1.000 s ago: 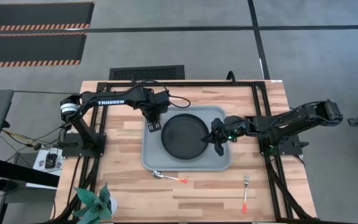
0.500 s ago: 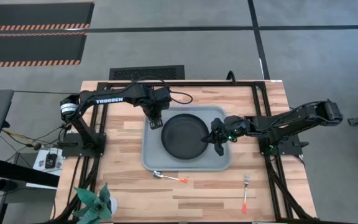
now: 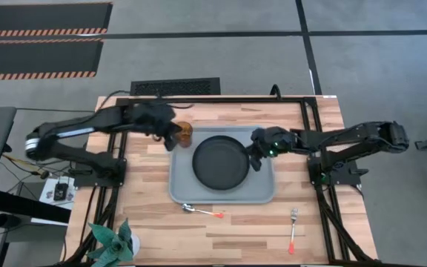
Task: Pick and place plate/cup/fork/spoon on tray
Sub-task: Adjust the black plate on the gray tray
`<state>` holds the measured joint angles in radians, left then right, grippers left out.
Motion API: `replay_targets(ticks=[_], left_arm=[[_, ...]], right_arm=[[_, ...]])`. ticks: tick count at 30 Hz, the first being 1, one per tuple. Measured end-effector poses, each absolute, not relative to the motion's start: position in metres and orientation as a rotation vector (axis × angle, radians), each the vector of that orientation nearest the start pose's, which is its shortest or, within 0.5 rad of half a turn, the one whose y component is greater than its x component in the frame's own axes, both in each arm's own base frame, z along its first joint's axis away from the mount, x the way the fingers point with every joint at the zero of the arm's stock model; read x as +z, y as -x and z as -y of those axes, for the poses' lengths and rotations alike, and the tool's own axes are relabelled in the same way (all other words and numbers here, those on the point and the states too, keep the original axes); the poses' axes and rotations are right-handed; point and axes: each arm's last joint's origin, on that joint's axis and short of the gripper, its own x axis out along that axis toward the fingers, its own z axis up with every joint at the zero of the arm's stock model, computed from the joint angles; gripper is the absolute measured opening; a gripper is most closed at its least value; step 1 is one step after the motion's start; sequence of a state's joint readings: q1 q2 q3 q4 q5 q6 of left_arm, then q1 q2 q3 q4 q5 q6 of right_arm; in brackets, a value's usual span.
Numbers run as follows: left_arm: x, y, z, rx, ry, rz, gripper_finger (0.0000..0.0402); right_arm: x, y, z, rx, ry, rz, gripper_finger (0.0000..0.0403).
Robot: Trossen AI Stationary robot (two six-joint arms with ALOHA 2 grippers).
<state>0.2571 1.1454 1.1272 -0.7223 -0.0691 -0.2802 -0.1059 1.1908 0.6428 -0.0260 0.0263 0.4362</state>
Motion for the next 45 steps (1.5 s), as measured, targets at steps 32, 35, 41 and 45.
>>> replay_targets(ticks=[32,35,41,45], left_arm=[[0.249,-0.152,-0.015,0.340,0.333,-0.199,0.0000],[0.247,-0.151,-0.015,0.343,0.330,-0.217,0.0000],[0.246,-0.150,-0.015,0.347,0.328,-0.235,0.0000],[0.245,-0.150,-0.015,0.348,0.326,-0.246,0.0000]], right_arm=[[0.155,-0.298,0.110,-0.623,-0.634,-1.029,0.0006],[0.155,-0.300,0.105,-0.615,-0.636,-1.029,0.0006],[0.155,-0.303,0.096,-0.591,-0.626,-1.040,0.0006],[0.155,-0.304,0.092,-0.593,-0.646,-1.038,0.0006]])
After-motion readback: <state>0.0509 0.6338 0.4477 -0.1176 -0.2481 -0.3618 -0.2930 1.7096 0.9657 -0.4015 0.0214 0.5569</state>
